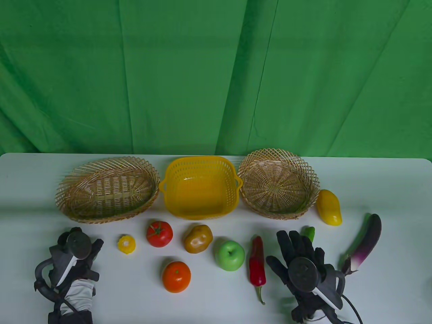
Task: Place 10 objects into 3 containers, with green background
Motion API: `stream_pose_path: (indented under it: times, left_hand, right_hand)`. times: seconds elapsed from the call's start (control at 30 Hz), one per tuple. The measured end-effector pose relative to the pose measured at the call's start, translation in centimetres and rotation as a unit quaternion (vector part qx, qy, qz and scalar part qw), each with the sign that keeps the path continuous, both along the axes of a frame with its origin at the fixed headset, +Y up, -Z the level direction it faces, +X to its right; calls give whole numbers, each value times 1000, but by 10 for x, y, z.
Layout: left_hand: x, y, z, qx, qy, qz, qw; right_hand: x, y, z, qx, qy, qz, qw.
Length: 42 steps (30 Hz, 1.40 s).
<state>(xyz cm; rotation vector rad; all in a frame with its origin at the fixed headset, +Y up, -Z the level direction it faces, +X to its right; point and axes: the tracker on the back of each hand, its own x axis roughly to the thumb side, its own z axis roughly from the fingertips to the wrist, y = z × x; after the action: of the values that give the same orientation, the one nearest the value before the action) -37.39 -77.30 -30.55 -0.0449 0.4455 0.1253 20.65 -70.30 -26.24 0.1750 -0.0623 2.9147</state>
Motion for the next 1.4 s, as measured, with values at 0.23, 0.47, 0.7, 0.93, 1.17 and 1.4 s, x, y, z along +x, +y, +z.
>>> stream_pose_path:
  times: [0.23,0.47,0.7,0.93,1.17,1.4]
  left_hand:
    - [0,1,-2,9,-13,7,1000]
    - [14,18,-2,12,-42,4,999]
    - [27,37,-1,32,-67,7,997]
    - [40,61,-7,57,-82,7,995]
    - [53,92,-23,93,-105,10,990]
    - [52,111,-44,148,-113,13,982]
  right_hand:
    - [-2,1,1,1,1,0,1000]
    - [-1,1,1,-1,2,-4,1000]
    - [-2,3,2,2,6,-10,1000]
    - [-2,2,2,1,6,-13,1000]
    - [-2,1,2,-3,4,-7,1000]
    - [-1,1,1,-7,-4,-4,1000]
